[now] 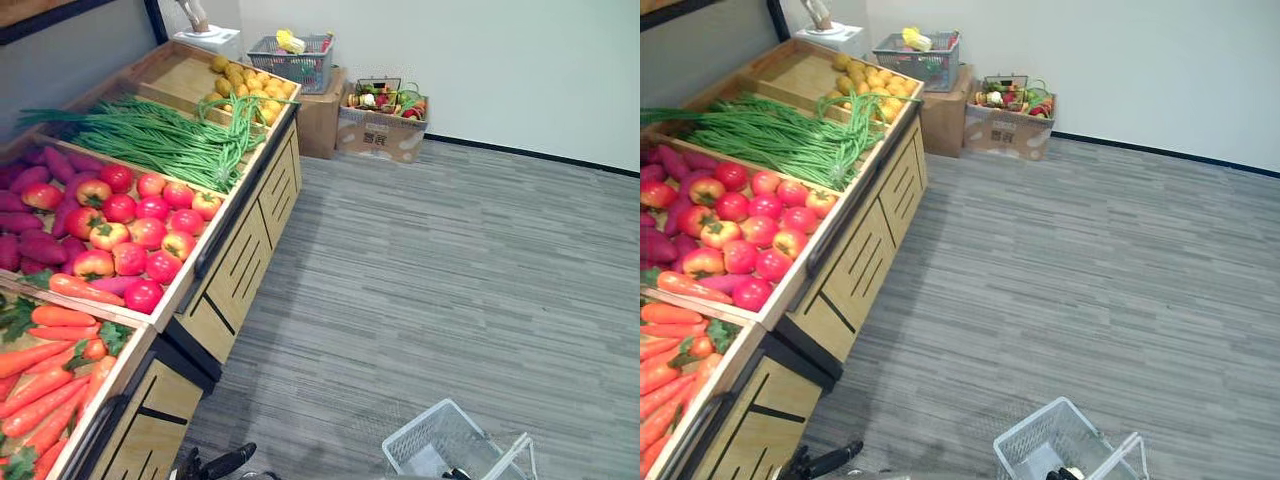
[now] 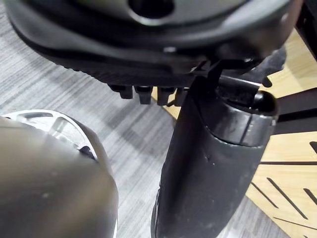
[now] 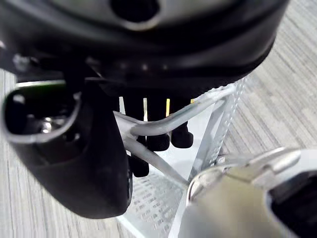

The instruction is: Pick vegetable in the basket

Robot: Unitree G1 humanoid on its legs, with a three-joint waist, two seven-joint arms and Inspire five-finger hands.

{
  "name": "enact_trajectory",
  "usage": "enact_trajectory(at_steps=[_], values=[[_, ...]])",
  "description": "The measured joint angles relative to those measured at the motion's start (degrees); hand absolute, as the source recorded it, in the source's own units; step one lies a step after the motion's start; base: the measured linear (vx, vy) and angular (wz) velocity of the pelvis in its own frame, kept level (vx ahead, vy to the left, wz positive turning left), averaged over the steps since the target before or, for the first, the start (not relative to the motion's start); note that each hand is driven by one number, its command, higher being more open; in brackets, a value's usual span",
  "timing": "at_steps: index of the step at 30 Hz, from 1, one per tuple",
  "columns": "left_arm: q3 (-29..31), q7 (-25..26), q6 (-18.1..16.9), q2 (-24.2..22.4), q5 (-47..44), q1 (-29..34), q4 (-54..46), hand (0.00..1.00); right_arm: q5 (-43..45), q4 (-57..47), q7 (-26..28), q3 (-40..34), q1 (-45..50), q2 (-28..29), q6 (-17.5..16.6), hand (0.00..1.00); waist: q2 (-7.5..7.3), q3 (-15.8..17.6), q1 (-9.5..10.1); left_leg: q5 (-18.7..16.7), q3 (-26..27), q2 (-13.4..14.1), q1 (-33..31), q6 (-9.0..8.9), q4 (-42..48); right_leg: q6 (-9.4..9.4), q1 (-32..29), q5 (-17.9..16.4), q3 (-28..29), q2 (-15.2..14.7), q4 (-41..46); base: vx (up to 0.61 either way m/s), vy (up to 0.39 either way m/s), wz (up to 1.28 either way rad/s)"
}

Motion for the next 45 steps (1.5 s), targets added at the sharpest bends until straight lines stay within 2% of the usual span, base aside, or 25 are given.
enact_trajectory(at_steps=[1,2,4,7,8,9,10,11,13,14,15,16,17,18,19,20,21,22,23,28,33,36,41,43,45], values=[[-0.2,0.0,0.0,-0.9,0.0,0.0,0.0,1.0,-0.2,-0.4,-0.1,0.0,0.0,-0.8,-0.1,0.0,1.06,-0.5,-0.01,0.0,-0.2,-1.5,0.8,0.03,-1.9,-0.19,-0.3,-0.2,-1.5,-1.3,2.2,0.14,0.112,0.17],[-0.3,0.0,0.0,-1.1,0.0,0.0,0.0,1.0,-0.2,-0.3,-0.1,0.0,0.0,-1.0,0.0,0.0,1.22,-0.6,-0.01,0.0,-0.2,-1.8,1.0,0.03,-2.4,-0.12,-0.3,-0.3,-1.7,-1.6,2.7,0.12,0.123,0.25],[-1.1,0.0,-0.1,-1.8,0.0,0.0,-0.1,1.0,-0.3,-0.3,-0.1,0.0,0.2,-2.1,0.1,0.0,1.84,-1.0,-0.03,-0.1,-1.7,-5.1,2.6,0.09,-6.3,-0.47,-0.4,-2.1,-4.3,-4.6,8.0,0.1,0.16,0.44],[-4.2,-0.4,-0.2,-2.4,0.1,-0.2,-0.3,1.0,-0.2,-0.3,-0.4,-0.7,0.4,-4.1,0.0,0.0,1.94,-1.3,-0.87,-0.6,-6.6,-10.0,4.6,-0.16,-11.2,-1.23,-1.8,-3.7,-5.8,-10.9,21.3,0.1,0.199,0.92],[-5.2,-0.4,-0.2,-2.3,0.2,-0.2,-0.5,1.0,0.0,-0.6,-0.5,-1.6,0.5,-4.5,-0.2,0.0,1.2,-1.7,-1.24,-0.5,-9.2,-12.1,5.1,0.55,-12.8,-2.53,-4.1,-3.0,-3.0,-14.2,29.0,0.1,0.192,0.95],[-5.5,-0.4,-0.2,-2.3,0.2,-0.2,-0.5,1.0,0.1,-0.8,-0.5,-2.3,0.5,-4.5,-0.2,0.0,0.88,-1.7,-1.38,-0.2,-10.7,-12.9,5.5,1.37,-13.3,-4.34,-5.6,-1.8,-0.3,-15.3,33.1,0.16,0.218,1.29],[-5.8,-0.4,-0.2,-1.9,0.5,-0.1,-0.8,1.0,0.1,-1.1,-0.6,-2.3,1.1,-4.5,-0.4,0.0,0.85,-1.8,-1.77,-0.4,-14.2,-13.7,6.4,2.18,-13.5,-9.13,-9.1,2.5,7.7,-15.6,40.6,0.28,0.091,1.59],[-6.2,-0.1,-0.2,-1.2,0.6,0.0,-1.1,1.0,0.1,-0.9,-0.5,-2.3,1.6,-3.5,-0.6,0.0,0.22,-1.3,-2.62,-0.8,-18.7,-13.8,7.7,2.84,-13.6,-5.67,-13.0,-0.5,16.8,-12.5,49.5,0.31,0.013,1.66],[-6.1,0.5,-0.1,-0.2,1.0,0.4,-0.9,1.0,0.1,-1.8,-0.5,-2.2,2.9,-1.3,-1.1,0.0,-0.3,-1.0,-2.86,-0.7,-23.1,-13.3,10.0,2.68,-14.6,-5.36,-16.5,-7.8,21.1,-7.8,54.9,0.3,-0.12,1.37],[-6.1,0.7,-0.1,-0.1,1.1,0.8,-0.9,1.0,0.1,-2.0,-0.5,-2.1,3.2,-0.8,-1.2,0.0,-0.23,-1.0,-2.82,-0.7,-24.1,-13.0,10.8,2.64,-14.8,-5.36,-17.5,-9.5,21.8,-6.3,54.7,0.32,-0.179,1.2],[-5.8,0.8,-0.2,0.0,1.2,0.7,-0.9,1.0,0.2,-2.6,-0.3,-1.6,3.4,-0.3,-1.3,0.0,0.21,-0.8,-2.89,-0.7,-26.0,-12.2,12.0,2.62,-14.8,-5.05,-19.5,-12.4,23.9,-2.7,51.1,0.25,-0.168,0.83],[-5.2,0.8,-0.2,-0.2,1.4,0.8,-0.9,1.0,0.2,-2.6,0.1,-1.5,3.4,-0.1,-1.2,0.0,0.55,-0.7,-2.87,-0.7,-27.1,-11.6,12.5,2.62,-14.8,-5.13,-20.3,-13.4,25.7,-0.4,48.2,0.38,-0.301,1.14],[-2.5,0.9,-0.3,-1.3,2.1,0.6,-0.8,1.0,0.3,-2.6,0.3,-0.3,3.7,0.6,-1.0,0.0,1.73,0.0,-2.89,-0.7,-28.8,-9.6,13.7,2.31,-14.5,-5.03,-21.5,-14.6,33.2,6.3,38.6,0.31,-0.278,0.97],[-1.2,0.9,-0.5,-1.8,2.3,0.9,-0.7,1.0,1.0,-3.0,0.8,-0.3,4.0,0.8,-0.7,0.0,1.82,0.0,-2.9,-0.6,-29.1,-9.2,13.6,1.44,-14.2,-4.45,-21.4,-14.3,37.1,8.6,34.0,0.37,-0.349,1.31],[0.9,0.9,-0.8,-2.7,2.4,1.3,-0.9,1.0,1.5,-3.7,0.9,0.3,5.1,1.2,-0.8,0.0,0.68,-0.5,-2.92,-1.2,-29.6,-9.4,13.9,-0.91,-13.7,-2.91,-20.4,-8.5,44.1,10.7,23.2,0.24,-0.237,1.02],[2.4,0.9,-0.8,-3.0,2.4,1.0,-0.7,1.0,1.5,-3.6,0.9,0.5,5.4,1.6,-1.0,0.0,-0.12,-0.3,-2.88,-2.0,-29.9,-9.4,14.5,-2.49,-13.6,-2.47,-20.2,-9.3,43.9,10.4,23.1,0.4,-0.311,1.09],[4.1,0.9,-0.6,-5.7,2.4,0.6,-0.6,1.0,1.2,-3.8,0.6,1.0,5.3,0.2,-1.2,0.0,2.45,-0.8,-1.81,-1.9,-29.6,-6.3,14.5,-3.99,-13.9,-3.29,-19.9,-9.7,41.6,12.2,24.1,0.35,-0.238,0.66],[4.4,0.8,-0.6,-6.4,2.4,0.6,-0.9,1.0,1.2,-4.1,0.5,2.0,5.2,-0.3,-1.3,0.0,2.75,-0.9,-1.42,-1.3,-29.6,-5.8,14.4,-4.76,-14.0,-3.76,-19.9,-10.0,40.8,12.4,24.0,0.41,-0.335,0.84],[4.8,0.8,-0.7,-7.3,3.3,0.1,-1.3,1.0,1.0,-5.3,0.8,3.6,5.1,-0.6,-1.4,0.0,2.94,-0.9,-1.16,0.5,-30.3,-4.4,14.1,-6.52,-14.5,-5.06,-18.6,-10.8,37.4,12.7,23.5,0.24,-0.246,0.71],[6.7,0.8,-0.7,-8.3,3.9,0.1,-1.7,1.0,0.1,-5.2,0.9,4.5,5.1,-1.0,-1.1,0.0,2.67,-1.1,-0.73,4.5,-31.4,-2.5,15.5,-7.18,-16.4,-6.49,-11.9,-10.5,32.2,13.0,17.9,0.14,-0.155,0.6],[6.7,0.8,-0.6,-8.3,3.8,0.3,-1.6,1.0,0.1,-4.6,0.7,4.4,5.1,-1.1,-0.9,0.0,2.76,-1.8,0.16,5.2,-32.2,-2.2,15.4,-7.22,-18.4,-7.43,-9.0,-9.4,29.7,13.1,12.9,0.04,0.002,0.32],[6.6,0.9,-0.6,-7.3,2.6,0.7,-1.2,1.0,0.1,-2.3,0.4,4.4,4.9,-0.9,-0.9,0.0,1.77,-2.6,0.32,5.4,-36.0,-2.7,15.1,-6.99,-18.4,-6.91,-5.0,-7.5,26.4,12.1,8.2,-0.02,0.075,0.61],[6.9,2.1,-0.7,-6.1,0.7,0.7,-1.5,1.0,0.1,-1.9,-0.6,5.1,4.7,-0.4,-0.9,0.0,-0.19,-2.8,0.3,7.2,-41.2,-4.8,9.8,-6.36,-18.1,-6.34,-5.1,-6.4,20.4,9.8,6.0,-0.09,0.036,0.69],[7.9,3.3,-0.7,-6.1,-0.5,0.8,-1.9,1.0,0.2,-1.9,-1.3,5.5,4.4,-0.3,-0.9,0.0,-0.42,-2.8,0.27,7.5,-39.5,-4.6,7.3,-6.18,-16.9,-6.32,-5.6,-6.4,17.9,8.8,6.1,-0.13,0.052,0.66],[10.1,4.2,-0.6,-6.1,-1.5,1.3,-2.0,1.0,0.1,-2.1,-1.3,6.1,3.4,0.0,-1.4,0.0,-0.38,-2.7,0.4,7.9,-33.1,-3.9,7.2,-6.02,-17.8,-6.66,-6.4,-6.0,17.0,8.8,5.9,-0.17,0.065,0.22]])
